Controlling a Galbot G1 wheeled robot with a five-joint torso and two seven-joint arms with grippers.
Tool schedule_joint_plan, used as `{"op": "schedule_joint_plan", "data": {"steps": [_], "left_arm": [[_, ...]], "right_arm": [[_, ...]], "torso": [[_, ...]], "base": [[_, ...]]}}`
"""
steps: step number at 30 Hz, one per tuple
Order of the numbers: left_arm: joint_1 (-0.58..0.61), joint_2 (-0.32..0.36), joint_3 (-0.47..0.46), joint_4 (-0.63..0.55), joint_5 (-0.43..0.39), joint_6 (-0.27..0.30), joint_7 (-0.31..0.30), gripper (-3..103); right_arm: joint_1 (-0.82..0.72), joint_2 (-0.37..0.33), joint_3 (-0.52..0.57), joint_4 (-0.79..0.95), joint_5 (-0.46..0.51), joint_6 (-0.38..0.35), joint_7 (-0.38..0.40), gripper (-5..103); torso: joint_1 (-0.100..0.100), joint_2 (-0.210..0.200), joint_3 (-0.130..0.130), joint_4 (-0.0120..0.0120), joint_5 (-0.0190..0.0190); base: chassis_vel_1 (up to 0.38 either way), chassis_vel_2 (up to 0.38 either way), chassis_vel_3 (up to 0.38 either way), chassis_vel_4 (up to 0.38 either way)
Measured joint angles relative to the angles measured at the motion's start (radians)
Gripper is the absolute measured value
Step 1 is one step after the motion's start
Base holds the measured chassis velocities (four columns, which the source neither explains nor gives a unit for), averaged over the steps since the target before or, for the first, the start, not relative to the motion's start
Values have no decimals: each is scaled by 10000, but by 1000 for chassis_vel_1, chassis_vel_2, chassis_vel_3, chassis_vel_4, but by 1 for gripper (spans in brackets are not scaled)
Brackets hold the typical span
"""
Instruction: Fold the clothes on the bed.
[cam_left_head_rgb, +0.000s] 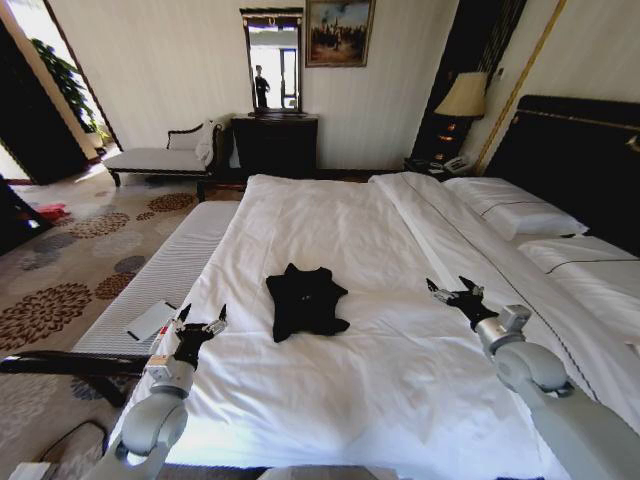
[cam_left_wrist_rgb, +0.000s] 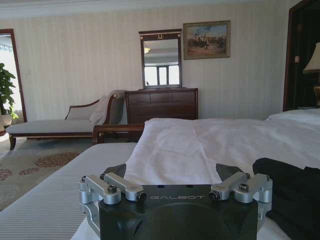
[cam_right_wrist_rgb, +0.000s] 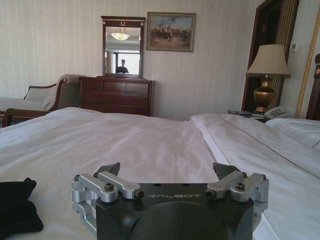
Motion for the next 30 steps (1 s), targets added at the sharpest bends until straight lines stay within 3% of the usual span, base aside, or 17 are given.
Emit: {"op": "schedule_joint_plan", "data": {"steps": [14,27,30], "left_arm": [[35,-16,13,6,31,-27,20,100],[-11,76,48,4,17,-5,12,100],[-101,244,122,4,-34,41,-14,100]], "right_arm": [[-179,135,-22,-92,84,441,-158,100],[-235,85,12,38,-210,283,-217,100],[-204,-160,-27,332,388,-115,-339,100]], "torso": [[-1,1,-1,-2,1],[4,0,2,2,-2],[-2,2,-1,0,-1]], "base": [[19,34,-18,-29],[-31,40,43,-43],[0,0,0,0]]}}
